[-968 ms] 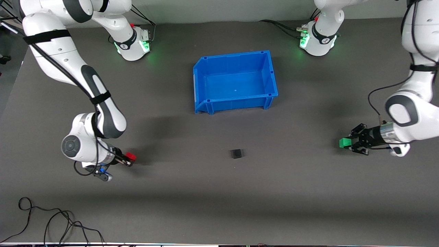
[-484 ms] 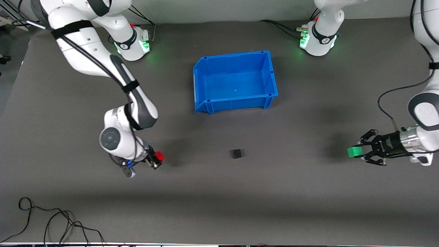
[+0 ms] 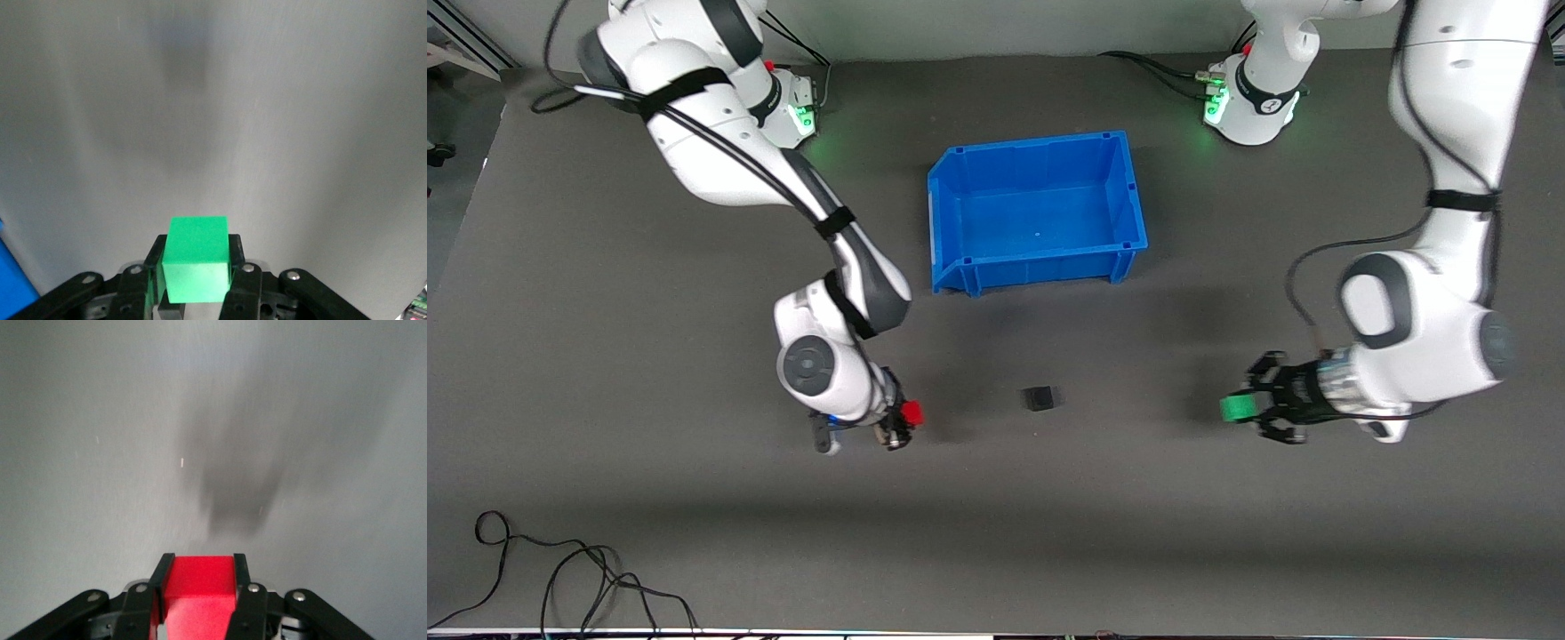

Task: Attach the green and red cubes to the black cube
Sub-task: 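Carry the red and green cubes toward the black cube with both grippers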

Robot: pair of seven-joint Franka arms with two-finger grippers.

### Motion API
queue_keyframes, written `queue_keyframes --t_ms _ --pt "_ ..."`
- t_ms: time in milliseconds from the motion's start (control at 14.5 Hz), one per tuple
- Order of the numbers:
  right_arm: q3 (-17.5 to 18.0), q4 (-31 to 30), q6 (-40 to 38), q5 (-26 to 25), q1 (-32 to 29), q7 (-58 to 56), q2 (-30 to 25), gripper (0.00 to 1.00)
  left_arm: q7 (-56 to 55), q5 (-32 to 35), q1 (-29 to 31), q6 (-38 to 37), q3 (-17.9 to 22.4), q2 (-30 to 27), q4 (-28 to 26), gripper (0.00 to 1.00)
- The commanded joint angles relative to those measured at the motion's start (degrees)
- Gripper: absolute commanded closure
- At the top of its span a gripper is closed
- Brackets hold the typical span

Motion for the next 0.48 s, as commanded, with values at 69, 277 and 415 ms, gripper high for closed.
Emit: queue_keyframes --t_ms 69,277,415 --pt "-0.15 7.78 -1.8 0.0 3.05 9.05 5.41 1.0 -8.64 -0.11 -8.56 7.07 1.12 3.02 0.8 0.9" --pt "-0.15 10.6 -1.19 -0.17 6.3 14.16 7.87 1.0 -11.91 -0.11 -14.19 12.52 1.12 6.45 1.76 0.9" --pt "-0.15 11.66 -1.19 -0.08 7.45 15.84 8.75 1.0 -14.36 -0.12 -17.36 16.39 1.12 9.78 3.26 0.9"
